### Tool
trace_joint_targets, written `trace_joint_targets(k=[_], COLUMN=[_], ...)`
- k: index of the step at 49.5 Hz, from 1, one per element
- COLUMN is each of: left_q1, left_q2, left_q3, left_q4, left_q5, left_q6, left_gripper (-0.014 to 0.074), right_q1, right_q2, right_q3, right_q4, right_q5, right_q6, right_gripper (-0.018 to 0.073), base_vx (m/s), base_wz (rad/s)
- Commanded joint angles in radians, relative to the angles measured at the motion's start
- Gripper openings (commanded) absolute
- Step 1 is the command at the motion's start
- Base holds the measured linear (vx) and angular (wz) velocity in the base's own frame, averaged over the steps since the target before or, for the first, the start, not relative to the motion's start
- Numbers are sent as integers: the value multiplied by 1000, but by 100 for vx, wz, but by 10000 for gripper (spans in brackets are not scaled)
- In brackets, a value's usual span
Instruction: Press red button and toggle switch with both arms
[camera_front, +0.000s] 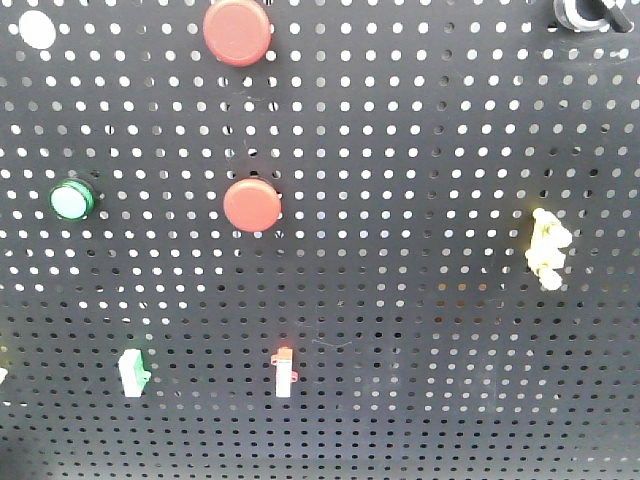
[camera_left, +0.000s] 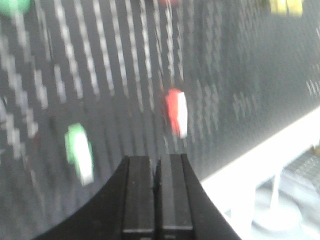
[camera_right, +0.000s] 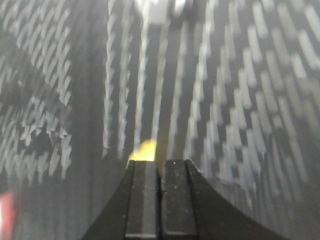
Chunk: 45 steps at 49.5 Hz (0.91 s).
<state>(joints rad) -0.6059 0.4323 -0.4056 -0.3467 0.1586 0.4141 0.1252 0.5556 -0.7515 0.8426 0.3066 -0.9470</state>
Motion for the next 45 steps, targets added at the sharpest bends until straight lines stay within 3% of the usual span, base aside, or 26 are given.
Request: trace_joint_targets(k=[1, 9, 16, 45], left_q1=[0, 0, 0, 0], left_q2=[-93, -240, -264, -261], left_q3=[27, 103, 111, 112], left_q4=[-3, 24, 20, 20], left_q5=[-34, -11, -28, 2], left_q6=[-4, -3, -4, -4], left_gripper=[2, 2, 2, 2], right_q1=[-6, -6, -6, -6], right_q2=[-160, -427, -533, -542], right_q3=[107, 305, 381, 398], right_q4=[2, 2, 3, 11], right_q5=[-63, -72, -103, -45], right_q6=[-7, -5, -7, 4], right_gripper=[-3, -3, -3, -3], base_vx=[0, 0, 0, 0], base_wz=[0, 0, 0, 0])
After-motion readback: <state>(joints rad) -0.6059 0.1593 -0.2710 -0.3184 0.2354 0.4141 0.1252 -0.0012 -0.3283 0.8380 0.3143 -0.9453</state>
